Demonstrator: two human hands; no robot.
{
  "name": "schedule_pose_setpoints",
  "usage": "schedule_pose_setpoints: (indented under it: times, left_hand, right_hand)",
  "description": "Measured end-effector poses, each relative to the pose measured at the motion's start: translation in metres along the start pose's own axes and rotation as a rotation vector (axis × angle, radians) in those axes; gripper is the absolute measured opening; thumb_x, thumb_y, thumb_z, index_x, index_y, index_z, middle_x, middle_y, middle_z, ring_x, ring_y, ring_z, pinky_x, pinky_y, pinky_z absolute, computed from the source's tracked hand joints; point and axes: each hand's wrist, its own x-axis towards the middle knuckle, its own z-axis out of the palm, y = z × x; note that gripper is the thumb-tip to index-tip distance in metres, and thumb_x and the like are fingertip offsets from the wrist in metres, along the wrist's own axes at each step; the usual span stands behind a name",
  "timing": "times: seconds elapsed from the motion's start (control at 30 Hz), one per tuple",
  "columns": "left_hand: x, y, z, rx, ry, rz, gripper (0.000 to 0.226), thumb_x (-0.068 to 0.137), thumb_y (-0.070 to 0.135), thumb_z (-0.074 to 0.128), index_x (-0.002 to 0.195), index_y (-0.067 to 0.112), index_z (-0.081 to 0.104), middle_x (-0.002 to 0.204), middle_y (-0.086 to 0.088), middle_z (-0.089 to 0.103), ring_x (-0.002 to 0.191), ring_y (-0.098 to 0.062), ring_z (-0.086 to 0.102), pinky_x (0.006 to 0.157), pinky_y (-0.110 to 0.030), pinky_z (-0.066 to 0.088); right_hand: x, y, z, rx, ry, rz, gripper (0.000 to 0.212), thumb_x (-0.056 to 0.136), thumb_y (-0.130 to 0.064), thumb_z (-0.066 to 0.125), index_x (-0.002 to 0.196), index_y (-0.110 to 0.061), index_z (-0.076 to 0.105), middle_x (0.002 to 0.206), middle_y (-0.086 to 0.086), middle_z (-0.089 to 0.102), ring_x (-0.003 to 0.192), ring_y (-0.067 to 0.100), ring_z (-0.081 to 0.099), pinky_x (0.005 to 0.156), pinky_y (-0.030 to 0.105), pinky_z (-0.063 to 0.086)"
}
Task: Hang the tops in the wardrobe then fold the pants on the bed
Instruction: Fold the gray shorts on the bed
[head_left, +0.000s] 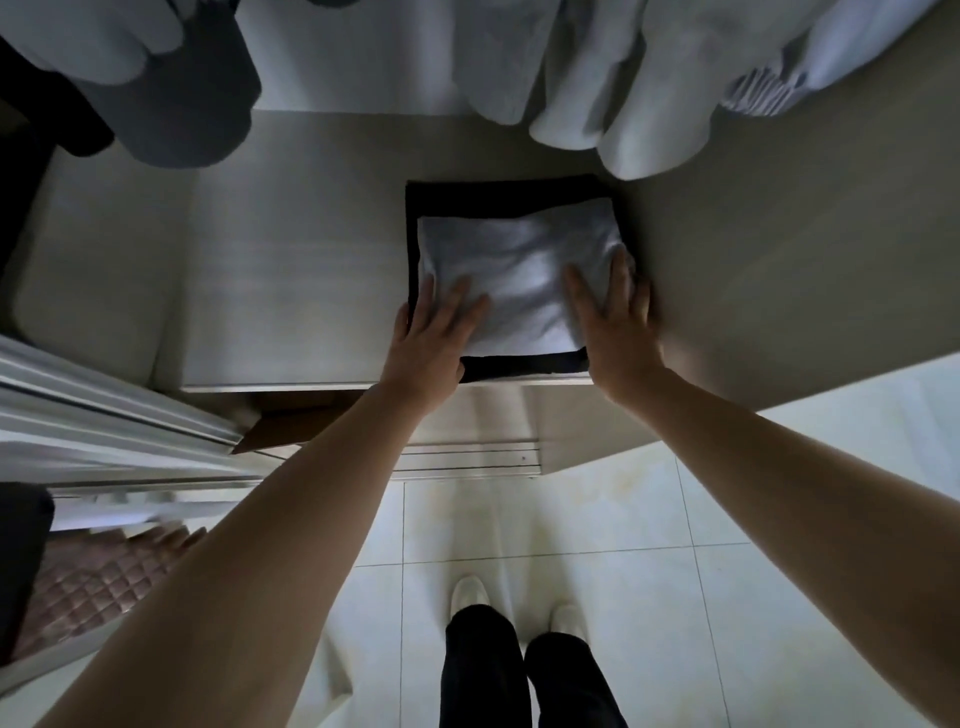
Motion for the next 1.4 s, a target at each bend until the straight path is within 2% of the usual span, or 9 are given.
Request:
schedule_pose_setpoints:
  times: [0.2, 0.33, 0.57, 0.7, 0.87, 1.0, 1.13, 1.23, 1.4]
  left_hand:
    - [-0.005, 0.007, 0.001, -0.077, -0.019, -0.112, 0.071, 0.097, 0.002, 0.041, 0.156, 0.022, 0.008, 0.163, -0.018, 0.000, 0.149, -0.039, 0.003, 0.109, -0.046, 0.039]
    - [-0.014, 0.016, -0.002, -0.076, -0.201, -0.195, 0.095, 0.090, 0.004, 0.056, 0.155, 0.026, -0.008, 0.163, -0.008, -0.016, 0.151, -0.029, -0.008, 0.116, -0.048, 0.027]
    - [-0.035, 0.010, -0.031, -0.083, -0.343, -0.275, 0.088, 0.092, 0.009, 0.057, 0.156, 0.027, -0.001, 0.164, 0.004, -0.009, 0.151, -0.032, 0.005, 0.110, -0.050, 0.035]
    - [-0.069, 0.020, -0.047, -0.314, -0.212, -0.303, 0.062, 0.094, 0.006, 0.048, 0.152, 0.019, 0.029, 0.157, -0.003, 0.032, 0.143, -0.024, 0.032, 0.111, -0.041, 0.037]
    - [-0.144, 0.052, -0.064, -0.489, 0.071, -0.475, 0.041, 0.094, 0.004, 0.051, 0.133, 0.014, 0.057, 0.121, -0.007, 0.067, 0.114, -0.023, 0.061, 0.096, -0.032, 0.047]
    - [-0.220, 0.098, -0.072, -0.509, 0.297, -0.736, 0.029, 0.096, 0.007, 0.053, 0.123, 0.012, 0.064, 0.109, -0.006, 0.072, 0.103, -0.023, 0.066, 0.093, -0.027, 0.047]
    - [-0.287, 0.166, -0.073, -0.595, 0.442, -1.118, 0.028, 0.097, 0.011, 0.050, 0.118, 0.022, 0.066, 0.102, 0.004, 0.073, 0.093, -0.013, 0.064, 0.083, -0.023, 0.049]
    - [-0.336, 0.230, -0.070, -0.670, 0.551, -1.364, 0.030, 0.095, 0.010, 0.050, 0.116, 0.024, 0.066, 0.098, 0.006, 0.071, 0.087, -0.010, 0.061, 0.073, -0.024, 0.045]
    - [-0.397, 0.333, -0.069, -0.767, 0.750, -1.681, 0.029, 0.094, 0.009, 0.052, 0.111, 0.028, 0.067, 0.092, 0.011, 0.070, 0.087, -0.009, 0.062, 0.074, -0.025, 0.048]
  right_hand:
    - [0.017, 0.008, -0.016, -0.097, 0.179, -0.082, 0.062, 0.092, -0.009, 0.027, 0.153, -0.014, 0.014, 0.156, 0.023, 0.014, 0.123, 0.046, 0.037, 0.102, 0.051, 0.032]
    - [0.003, 0.015, -0.010, -0.212, -0.003, -0.094, 0.080, 0.092, -0.015, 0.044, 0.153, -0.014, -0.009, 0.157, 0.026, -0.003, 0.139, 0.043, 0.018, 0.109, 0.049, 0.022]
    - [-0.019, 0.006, -0.038, -0.116, -0.130, -0.044, 0.077, 0.093, -0.012, 0.048, 0.152, -0.007, -0.002, 0.157, 0.025, -0.011, 0.145, 0.041, 0.003, 0.115, 0.047, 0.014]
    - [-0.045, 0.004, -0.047, -0.074, -0.169, -0.153, 0.072, 0.095, -0.009, 0.041, 0.152, -0.002, -0.003, 0.160, 0.016, 0.004, 0.148, 0.032, 0.007, 0.118, 0.045, 0.018]
    - [-0.081, -0.002, -0.054, 0.041, -0.206, -0.302, 0.078, 0.087, -0.010, 0.051, 0.152, -0.002, 0.008, 0.154, 0.016, 0.026, 0.145, 0.030, 0.019, 0.116, 0.036, 0.022]
    - [-0.111, -0.011, -0.058, 0.125, -0.145, -0.504, 0.067, 0.084, -0.009, 0.056, 0.146, -0.002, 0.031, 0.133, 0.020, 0.050, 0.125, 0.034, 0.045, 0.100, 0.038, 0.038]
    - [-0.149, -0.011, -0.056, 0.199, -0.127, -0.719, 0.054, 0.089, -0.015, 0.055, 0.140, -0.004, 0.041, 0.114, 0.017, 0.061, 0.107, 0.029, 0.056, 0.090, 0.036, 0.046]
    - [-0.190, -0.008, -0.057, 0.231, -0.176, -0.899, 0.047, 0.093, -0.016, 0.052, 0.138, -0.006, 0.043, 0.116, 0.014, 0.062, 0.107, 0.027, 0.057, 0.091, 0.035, 0.046]
    - [-0.263, -0.008, -0.061, 0.195, -0.341, -1.123, 0.041, 0.098, -0.021, 0.042, 0.138, -0.011, 0.042, 0.121, 0.008, 0.061, 0.112, 0.025, 0.054, 0.093, 0.036, 0.045]
